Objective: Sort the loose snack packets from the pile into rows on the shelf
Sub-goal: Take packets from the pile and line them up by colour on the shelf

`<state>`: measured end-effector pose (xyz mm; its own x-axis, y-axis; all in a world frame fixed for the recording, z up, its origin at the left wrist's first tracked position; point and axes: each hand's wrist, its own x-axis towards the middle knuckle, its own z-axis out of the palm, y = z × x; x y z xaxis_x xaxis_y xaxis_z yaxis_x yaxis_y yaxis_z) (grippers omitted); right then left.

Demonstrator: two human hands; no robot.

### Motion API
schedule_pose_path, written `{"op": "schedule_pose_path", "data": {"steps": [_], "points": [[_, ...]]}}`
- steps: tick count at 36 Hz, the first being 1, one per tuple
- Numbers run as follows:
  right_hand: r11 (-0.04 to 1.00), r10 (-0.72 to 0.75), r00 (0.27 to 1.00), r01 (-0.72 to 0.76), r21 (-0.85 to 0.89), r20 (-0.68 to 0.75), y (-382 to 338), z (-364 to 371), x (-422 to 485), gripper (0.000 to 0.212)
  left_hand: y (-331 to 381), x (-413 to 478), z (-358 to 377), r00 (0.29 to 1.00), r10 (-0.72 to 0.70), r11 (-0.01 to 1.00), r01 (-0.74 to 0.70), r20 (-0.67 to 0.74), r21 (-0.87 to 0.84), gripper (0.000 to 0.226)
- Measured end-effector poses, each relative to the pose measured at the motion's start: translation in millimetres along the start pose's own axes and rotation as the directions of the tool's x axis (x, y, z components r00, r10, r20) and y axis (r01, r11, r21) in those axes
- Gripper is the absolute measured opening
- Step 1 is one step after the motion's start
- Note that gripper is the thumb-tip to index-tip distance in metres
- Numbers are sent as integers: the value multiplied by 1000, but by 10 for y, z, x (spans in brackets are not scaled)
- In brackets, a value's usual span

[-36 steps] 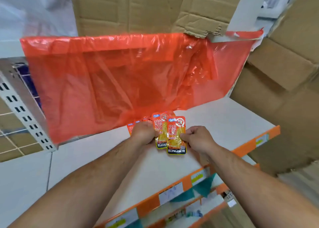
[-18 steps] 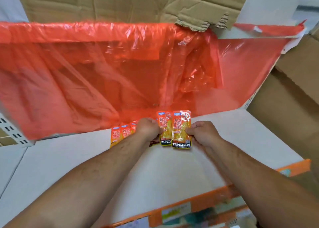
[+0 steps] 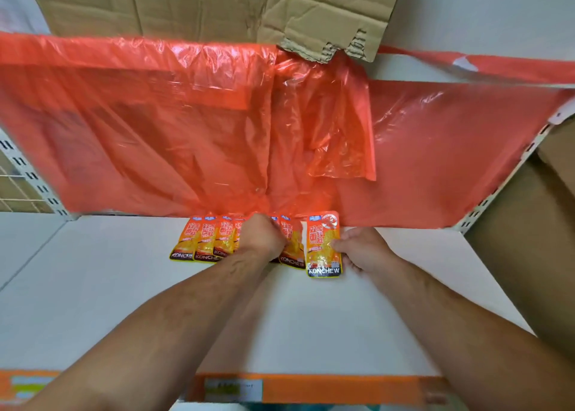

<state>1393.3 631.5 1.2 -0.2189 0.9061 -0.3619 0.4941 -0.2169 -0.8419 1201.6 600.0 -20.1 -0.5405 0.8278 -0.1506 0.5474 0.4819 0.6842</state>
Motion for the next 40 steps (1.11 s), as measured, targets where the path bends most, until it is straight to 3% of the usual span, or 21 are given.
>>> {"op": "schedule_pose_path", "data": {"steps": [5,21,40], "points": [[1000,4,1000,-3,-20,29,38,-41,92,21,28,20,40,998,28,995,-22,-61,101,8],[996,84,996,-85,28,43,75,21,261,16,17,83,58,991,137,949,-133,7,287,14],[990,131,989,-128,-55,67,-19,220,408,13,-36,41,-27,986,160,941,-168,51,293,15]]}}
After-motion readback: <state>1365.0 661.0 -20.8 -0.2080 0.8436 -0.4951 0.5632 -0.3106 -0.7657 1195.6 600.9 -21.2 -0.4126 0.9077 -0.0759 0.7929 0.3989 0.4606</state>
